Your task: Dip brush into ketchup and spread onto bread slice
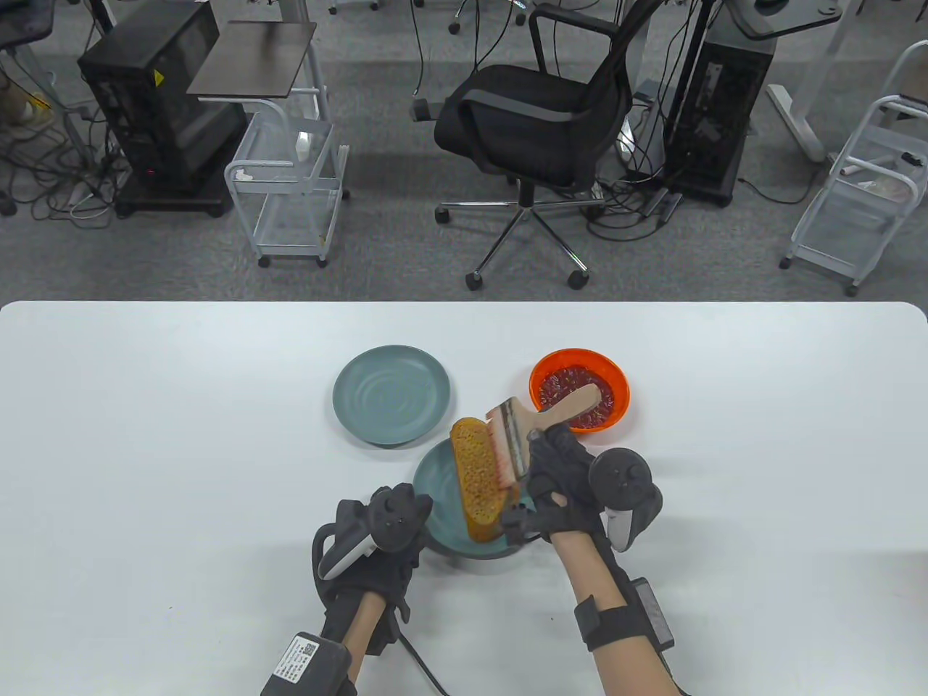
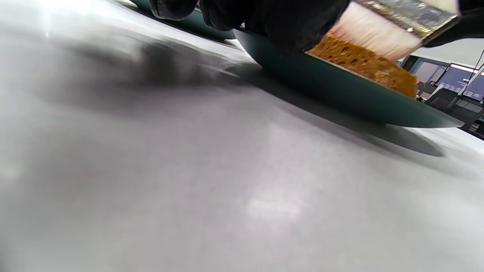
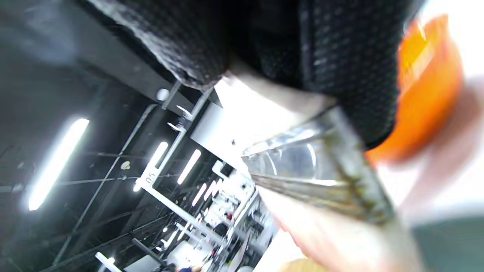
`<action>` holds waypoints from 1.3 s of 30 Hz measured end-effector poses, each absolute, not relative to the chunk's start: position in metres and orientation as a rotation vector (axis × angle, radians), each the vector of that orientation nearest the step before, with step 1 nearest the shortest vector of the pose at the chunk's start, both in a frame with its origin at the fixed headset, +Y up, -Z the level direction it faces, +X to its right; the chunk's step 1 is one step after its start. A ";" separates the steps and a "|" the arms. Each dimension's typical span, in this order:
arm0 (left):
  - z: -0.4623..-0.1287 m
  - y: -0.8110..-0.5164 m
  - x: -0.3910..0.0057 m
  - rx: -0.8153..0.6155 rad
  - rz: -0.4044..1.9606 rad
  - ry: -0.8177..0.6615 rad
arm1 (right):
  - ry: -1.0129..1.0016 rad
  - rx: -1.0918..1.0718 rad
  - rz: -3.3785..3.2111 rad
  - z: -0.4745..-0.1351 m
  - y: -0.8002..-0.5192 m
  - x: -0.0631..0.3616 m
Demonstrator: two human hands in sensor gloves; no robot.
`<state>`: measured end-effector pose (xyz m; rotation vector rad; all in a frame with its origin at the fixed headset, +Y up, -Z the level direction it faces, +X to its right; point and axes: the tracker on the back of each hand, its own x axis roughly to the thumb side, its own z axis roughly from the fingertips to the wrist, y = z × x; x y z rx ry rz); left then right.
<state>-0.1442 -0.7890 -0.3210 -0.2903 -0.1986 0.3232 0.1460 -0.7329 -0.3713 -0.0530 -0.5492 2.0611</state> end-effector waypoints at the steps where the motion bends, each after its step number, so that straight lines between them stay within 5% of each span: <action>1: -0.321 -0.789 -0.144 -0.291 0.321 -0.198 | -0.556 -0.058 2.047 -0.371 -0.731 0.147; 8: -0.320 -0.789 -0.144 -0.290 0.335 -0.193 | -0.217 -0.071 1.801 -0.375 -0.754 0.117; 15: -0.320 -0.789 -0.145 -0.293 0.340 -0.195 | -0.500 -0.109 1.950 -0.374 -0.737 0.154; 22: -0.320 -0.789 -0.146 -0.298 0.353 -0.194 | -0.215 -0.043 1.800 -0.375 -0.753 0.117; 31: -0.320 -0.789 -0.147 -0.317 0.353 -0.196 | -0.493 -0.108 1.935 -0.372 -0.739 0.157; 39: -0.319 -0.792 -0.149 -0.327 0.414 -0.196 | -0.275 0.019 1.855 -0.367 -0.753 0.105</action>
